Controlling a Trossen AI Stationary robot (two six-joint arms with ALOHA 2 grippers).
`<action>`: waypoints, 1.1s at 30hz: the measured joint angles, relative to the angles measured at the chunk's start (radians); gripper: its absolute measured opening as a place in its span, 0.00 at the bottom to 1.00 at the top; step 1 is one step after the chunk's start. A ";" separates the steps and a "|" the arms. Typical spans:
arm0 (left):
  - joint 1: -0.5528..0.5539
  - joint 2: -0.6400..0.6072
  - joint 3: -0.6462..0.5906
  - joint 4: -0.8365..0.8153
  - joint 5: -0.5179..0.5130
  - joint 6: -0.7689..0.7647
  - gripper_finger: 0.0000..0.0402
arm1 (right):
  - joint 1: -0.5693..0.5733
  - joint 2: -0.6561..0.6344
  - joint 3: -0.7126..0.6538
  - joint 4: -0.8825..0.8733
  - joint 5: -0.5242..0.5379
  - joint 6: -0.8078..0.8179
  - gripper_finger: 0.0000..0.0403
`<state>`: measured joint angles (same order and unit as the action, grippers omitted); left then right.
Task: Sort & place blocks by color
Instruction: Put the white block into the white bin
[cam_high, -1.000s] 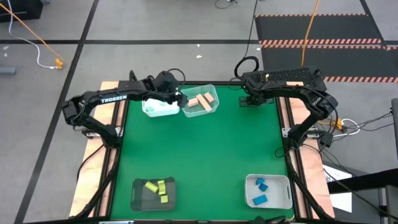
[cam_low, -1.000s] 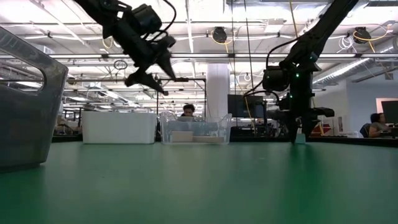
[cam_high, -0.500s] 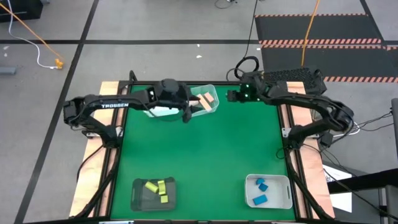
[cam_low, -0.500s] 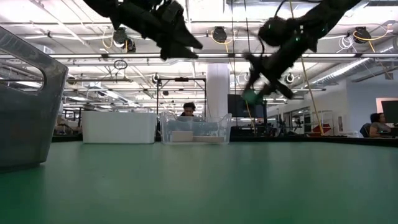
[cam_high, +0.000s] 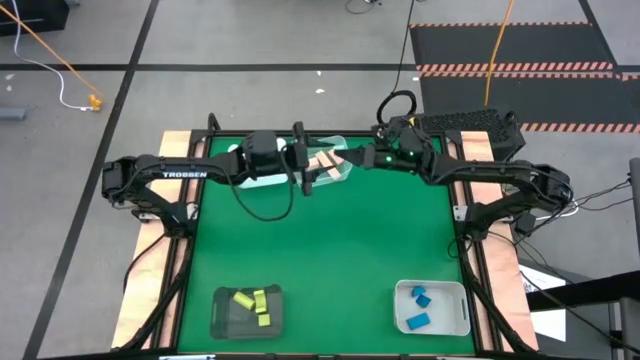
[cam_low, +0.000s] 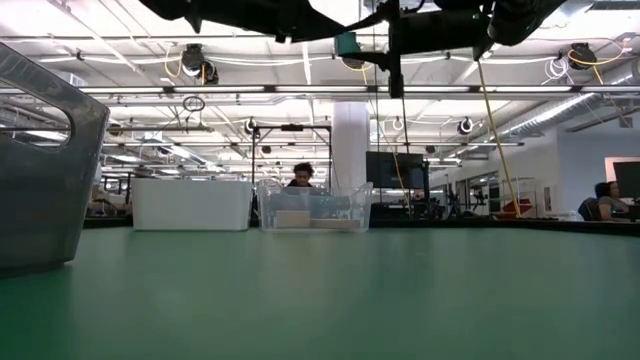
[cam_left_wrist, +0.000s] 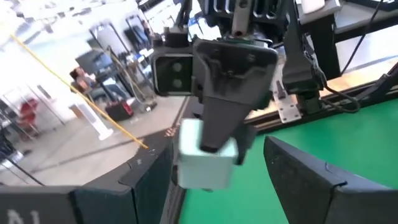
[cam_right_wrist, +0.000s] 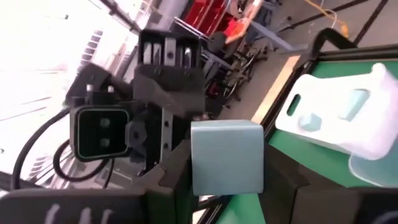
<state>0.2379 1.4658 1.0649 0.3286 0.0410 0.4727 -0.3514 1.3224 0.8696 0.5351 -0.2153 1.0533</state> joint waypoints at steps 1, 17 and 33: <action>0.000 0.000 0.000 0.007 0.000 0.012 0.62 | 0.007 0.000 0.000 0.002 0.000 -0.003 0.29; 0.002 0.000 0.000 0.026 0.012 0.099 0.62 | 0.027 0.000 0.000 0.078 0.000 -0.034 0.29; 0.004 0.000 0.000 0.027 0.013 0.147 0.32 | 0.025 0.037 0.000 0.126 -0.038 -0.038 0.29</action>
<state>0.2417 1.4656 1.0649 0.3552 0.0541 0.6198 -0.3261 1.3594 0.8700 0.6609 -0.2536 1.0154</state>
